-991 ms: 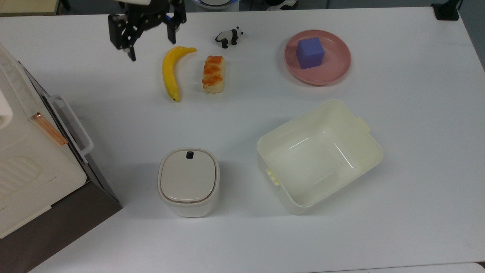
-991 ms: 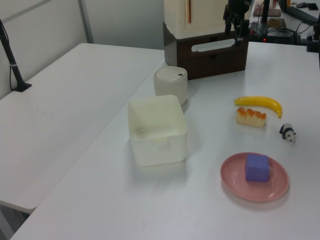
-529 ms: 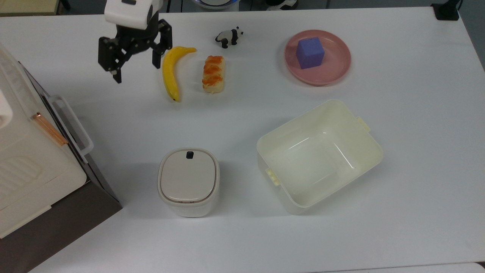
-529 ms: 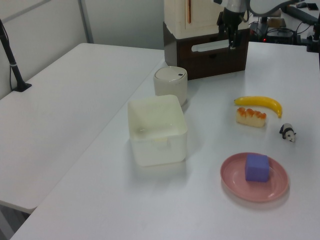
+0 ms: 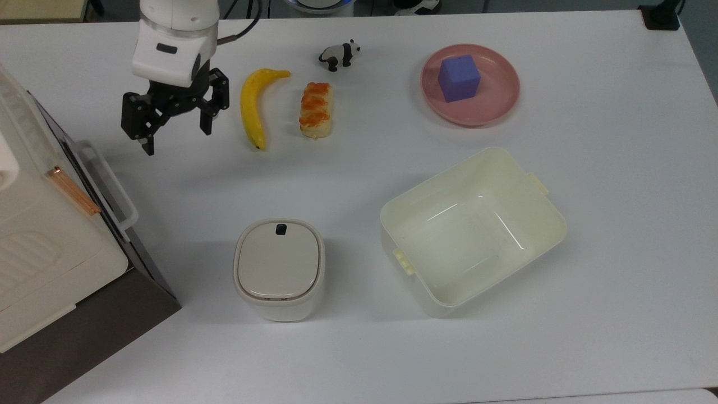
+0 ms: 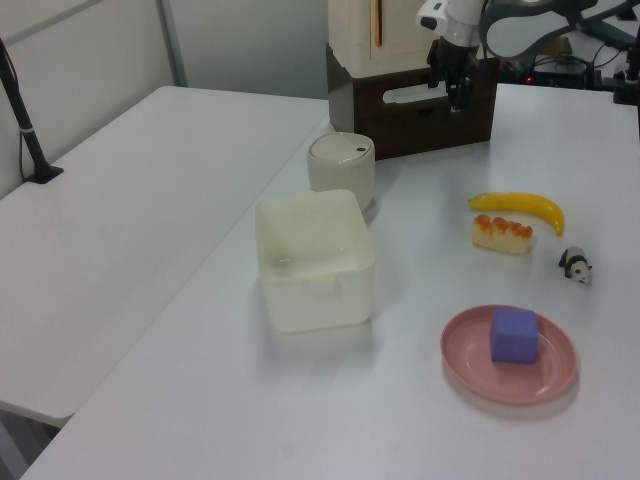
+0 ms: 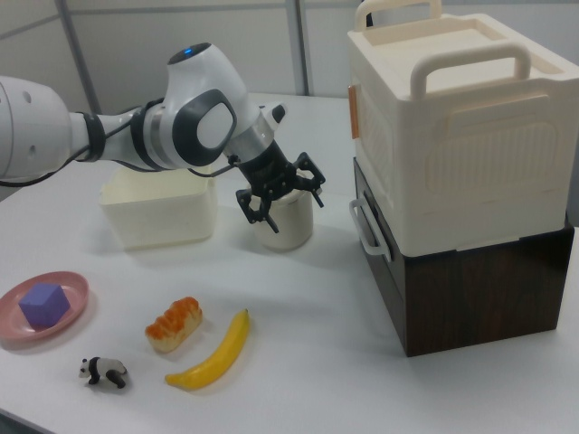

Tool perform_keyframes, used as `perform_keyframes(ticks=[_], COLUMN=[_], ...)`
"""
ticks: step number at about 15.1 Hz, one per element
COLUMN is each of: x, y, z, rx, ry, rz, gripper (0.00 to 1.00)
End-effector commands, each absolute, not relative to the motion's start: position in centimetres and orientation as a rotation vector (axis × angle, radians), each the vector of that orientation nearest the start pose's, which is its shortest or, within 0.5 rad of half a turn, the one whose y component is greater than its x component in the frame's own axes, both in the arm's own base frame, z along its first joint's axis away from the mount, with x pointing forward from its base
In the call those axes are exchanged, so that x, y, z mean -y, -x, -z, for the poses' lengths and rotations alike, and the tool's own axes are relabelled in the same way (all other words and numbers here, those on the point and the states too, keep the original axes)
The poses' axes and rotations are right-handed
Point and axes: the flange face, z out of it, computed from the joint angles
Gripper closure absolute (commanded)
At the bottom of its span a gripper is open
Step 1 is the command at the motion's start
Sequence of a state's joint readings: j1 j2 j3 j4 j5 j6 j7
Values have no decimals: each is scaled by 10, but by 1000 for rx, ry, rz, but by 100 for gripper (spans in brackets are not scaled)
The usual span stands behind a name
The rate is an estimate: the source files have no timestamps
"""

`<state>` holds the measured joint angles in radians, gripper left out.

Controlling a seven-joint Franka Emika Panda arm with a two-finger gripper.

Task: Slide the drawer open
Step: 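Move the gripper over toward the dark wooden drawer front, then lower the gripper and close it on the drawer's white handle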

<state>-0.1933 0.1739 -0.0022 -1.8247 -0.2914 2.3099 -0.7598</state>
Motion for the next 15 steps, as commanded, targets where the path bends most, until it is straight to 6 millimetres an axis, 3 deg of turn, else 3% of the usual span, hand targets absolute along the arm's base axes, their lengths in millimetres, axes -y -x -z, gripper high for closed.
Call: perform_keyframes(ticks=[1, 3, 12, 14, 15], x=[145, 151, 168, 170, 171], y=[-630, -638, -644, -655, -657], z=[-471, -467, -449, -458, -450], rx=[1218, 1146, 971, 933, 938], ry=[3303, 3340, 3508, 3552, 3558], rz=[328, 336, 278, 324, 304], gripper=[0, 5, 5, 5, 5])
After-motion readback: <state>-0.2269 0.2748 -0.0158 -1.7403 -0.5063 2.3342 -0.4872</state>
